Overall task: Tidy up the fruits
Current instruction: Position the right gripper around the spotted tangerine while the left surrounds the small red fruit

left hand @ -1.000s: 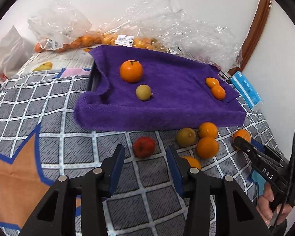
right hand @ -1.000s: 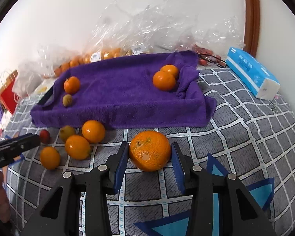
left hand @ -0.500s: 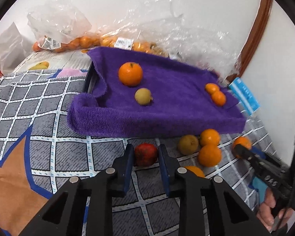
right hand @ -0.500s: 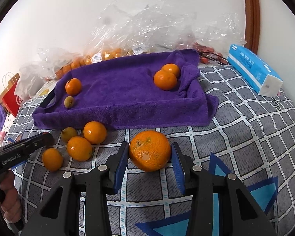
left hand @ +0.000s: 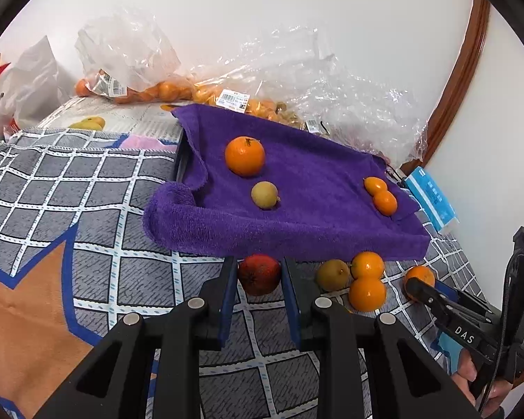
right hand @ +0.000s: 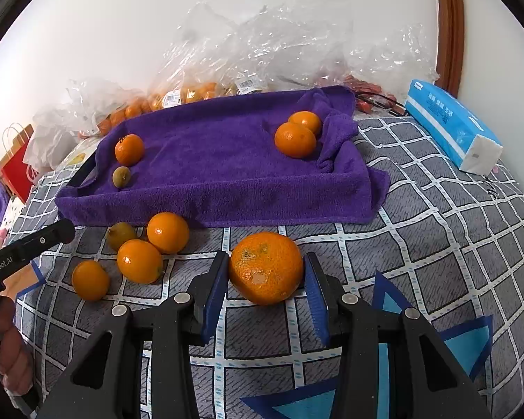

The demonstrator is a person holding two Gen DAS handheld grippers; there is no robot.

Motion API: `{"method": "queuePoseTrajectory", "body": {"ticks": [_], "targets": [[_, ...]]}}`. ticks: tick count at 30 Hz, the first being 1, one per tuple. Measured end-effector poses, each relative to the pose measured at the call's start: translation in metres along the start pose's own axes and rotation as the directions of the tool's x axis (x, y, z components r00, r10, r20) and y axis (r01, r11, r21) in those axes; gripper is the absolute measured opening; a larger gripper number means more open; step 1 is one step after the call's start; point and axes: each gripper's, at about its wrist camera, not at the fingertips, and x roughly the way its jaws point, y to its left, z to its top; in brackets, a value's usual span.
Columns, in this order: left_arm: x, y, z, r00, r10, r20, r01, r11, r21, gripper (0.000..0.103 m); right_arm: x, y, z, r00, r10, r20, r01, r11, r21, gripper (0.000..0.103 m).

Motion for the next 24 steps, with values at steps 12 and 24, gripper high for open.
{"method": "queuePoseTrajectory", "body": {"ticks": [12, 24], "targets": [[-0.006, -0.004, -0.001, 0.999, 0.0, 0.034, 0.0, 1.0, 0.021, 0.024, -0.004, -0.002, 0.0, 1.0, 0.014, 0.016, -0.014, 1.0, 0.005, 0.043], [-0.011, -0.006, -0.002, 0.998, -0.01, 0.062, 0.008, 0.999, 0.031, 0.024, -0.006, -0.001, -0.001, 1.0, 0.013, 0.02, -0.013, 1.0, -0.003, 0.043]]}}
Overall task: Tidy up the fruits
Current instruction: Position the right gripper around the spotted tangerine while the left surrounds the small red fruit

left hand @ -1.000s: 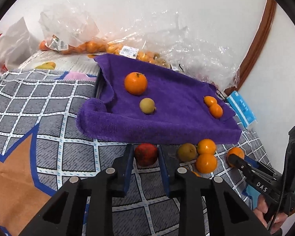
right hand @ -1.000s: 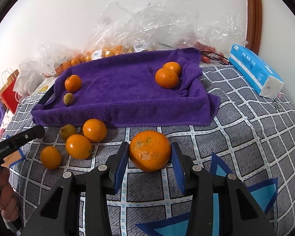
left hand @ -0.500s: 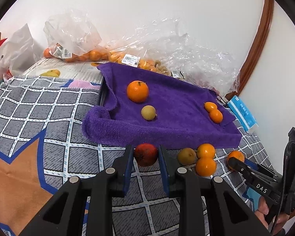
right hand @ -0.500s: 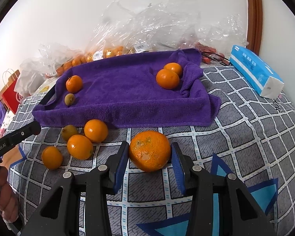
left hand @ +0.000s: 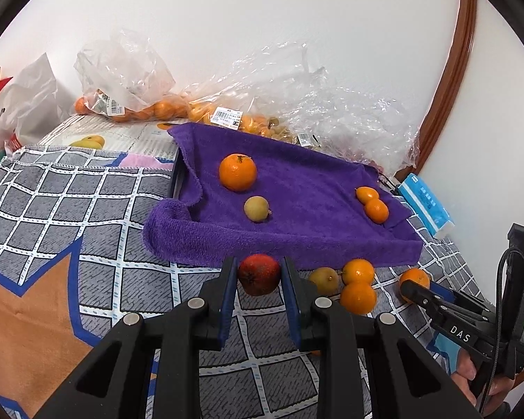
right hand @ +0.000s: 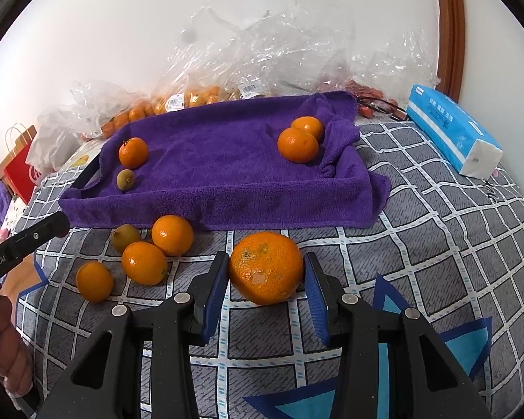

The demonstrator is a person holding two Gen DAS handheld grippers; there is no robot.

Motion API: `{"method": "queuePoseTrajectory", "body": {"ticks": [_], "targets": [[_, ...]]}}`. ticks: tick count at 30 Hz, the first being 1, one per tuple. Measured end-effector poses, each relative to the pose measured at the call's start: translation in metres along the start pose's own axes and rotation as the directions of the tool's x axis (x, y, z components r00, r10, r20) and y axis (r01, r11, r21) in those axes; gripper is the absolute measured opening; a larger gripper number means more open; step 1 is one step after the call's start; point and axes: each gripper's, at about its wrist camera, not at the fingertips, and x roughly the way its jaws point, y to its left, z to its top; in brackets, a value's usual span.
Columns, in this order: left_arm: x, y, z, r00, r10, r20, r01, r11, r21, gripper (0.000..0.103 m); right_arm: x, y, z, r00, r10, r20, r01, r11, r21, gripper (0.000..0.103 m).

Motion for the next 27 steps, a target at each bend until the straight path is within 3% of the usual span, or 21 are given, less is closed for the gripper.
{"method": "queuePoseTrajectory", "body": {"ticks": [27], "targets": [[-0.005, -0.0028, 0.0001, 0.999, -0.005, 0.036, 0.004, 1.0, 0.011, 0.024, -0.0032, -0.0036, -0.0002, 0.999, 0.026, 0.021, -0.026, 0.999, 0.025, 0.043]]}}
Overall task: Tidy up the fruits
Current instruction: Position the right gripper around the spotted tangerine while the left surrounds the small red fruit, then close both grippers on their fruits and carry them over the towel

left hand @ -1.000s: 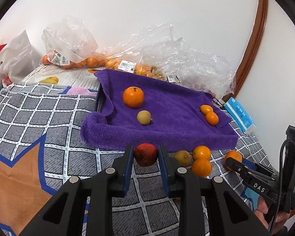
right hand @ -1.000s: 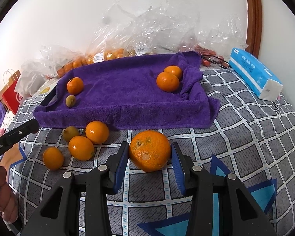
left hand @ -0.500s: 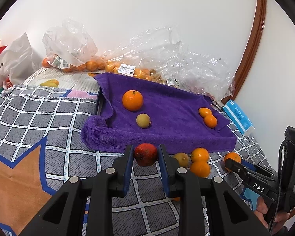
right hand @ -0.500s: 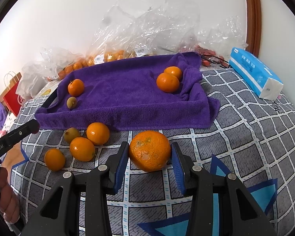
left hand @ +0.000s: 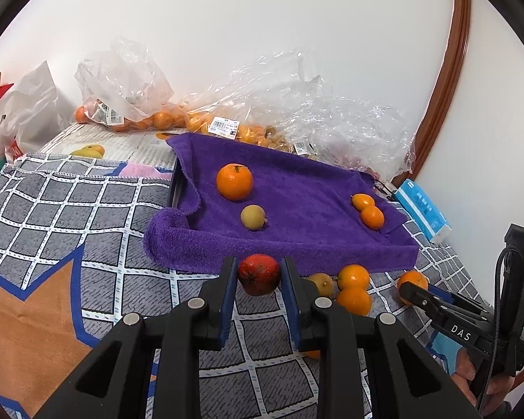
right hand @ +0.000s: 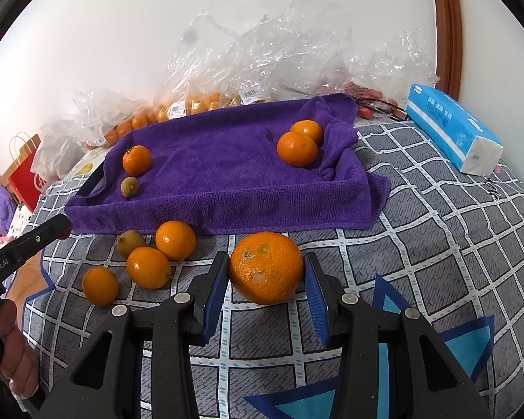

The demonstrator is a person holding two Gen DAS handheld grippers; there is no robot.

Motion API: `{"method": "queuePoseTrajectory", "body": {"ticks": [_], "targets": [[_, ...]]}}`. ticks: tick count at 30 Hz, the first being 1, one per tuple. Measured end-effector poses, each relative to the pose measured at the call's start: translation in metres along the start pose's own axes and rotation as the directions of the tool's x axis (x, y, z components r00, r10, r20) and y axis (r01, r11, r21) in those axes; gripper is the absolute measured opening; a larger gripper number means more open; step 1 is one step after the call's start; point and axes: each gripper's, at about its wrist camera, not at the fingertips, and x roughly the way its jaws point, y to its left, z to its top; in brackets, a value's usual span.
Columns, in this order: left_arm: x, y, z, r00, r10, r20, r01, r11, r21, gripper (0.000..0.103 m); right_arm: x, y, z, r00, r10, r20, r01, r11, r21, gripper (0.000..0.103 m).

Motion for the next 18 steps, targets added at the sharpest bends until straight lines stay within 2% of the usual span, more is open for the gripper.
{"method": "queuePoseTrajectory", "body": {"ticks": [18], "targets": [[-0.0049, 0.0028, 0.0013, 0.999, 0.011, 0.034, -0.01, 1.0, -0.016, 0.024, -0.0065, -0.0005, 0.0015, 1.0, 0.011, 0.025, -0.011, 1.0, 0.015, 0.043]]}}
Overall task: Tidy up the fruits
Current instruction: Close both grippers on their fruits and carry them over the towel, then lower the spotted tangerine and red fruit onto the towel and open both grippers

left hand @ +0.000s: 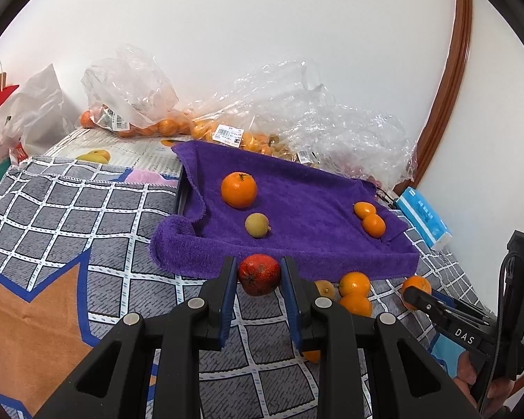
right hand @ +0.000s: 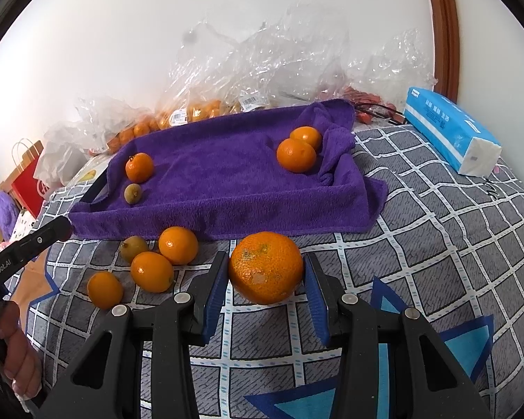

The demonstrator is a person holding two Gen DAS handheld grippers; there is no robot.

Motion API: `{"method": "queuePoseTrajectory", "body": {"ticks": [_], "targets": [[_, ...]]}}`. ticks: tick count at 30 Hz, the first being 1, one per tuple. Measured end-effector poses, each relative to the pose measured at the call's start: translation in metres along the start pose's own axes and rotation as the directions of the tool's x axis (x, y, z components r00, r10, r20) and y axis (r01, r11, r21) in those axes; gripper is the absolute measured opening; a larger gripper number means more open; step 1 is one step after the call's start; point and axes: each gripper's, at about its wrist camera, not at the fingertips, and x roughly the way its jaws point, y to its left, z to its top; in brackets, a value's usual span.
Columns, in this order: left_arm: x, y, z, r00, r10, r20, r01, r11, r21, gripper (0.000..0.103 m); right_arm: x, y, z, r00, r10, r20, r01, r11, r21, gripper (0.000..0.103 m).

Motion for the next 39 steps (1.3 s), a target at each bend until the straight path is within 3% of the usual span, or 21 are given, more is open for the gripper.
{"method": "queuePoseTrajectory", "body": {"ticks": [13, 24, 30, 39], "targets": [[-0.008, 0.002, 0.003, 0.999, 0.034, 0.042, -0.034, 0.999, -0.004, 0.024, -0.006, -0.01, 0.004, 1.0, -0.009, 0.006, 0.009, 0.998, 0.065, 0.043], [-0.024, 0.003, 0.039, 0.997, 0.081, 0.006, -0.081, 0.997, -0.02, 0.024, -0.024, 0.004, 0.043, 0.997, -0.01, 0.074, 0.011, 1.0, -0.015, 0.043], [-0.009, 0.001, 0.062, 0.998, 0.068, -0.012, -0.069, 0.997, -0.035, 0.024, -0.014, 0.006, 0.068, 0.994, -0.015, 0.104, 0.02, 0.999, -0.045, 0.043], [0.044, -0.002, 0.076, 0.995, 0.078, -0.065, -0.08, 0.996, -0.034, 0.024, 0.023, -0.004, 0.084, 0.997, -0.024, 0.071, 0.026, 0.999, -0.026, 0.043]]}}
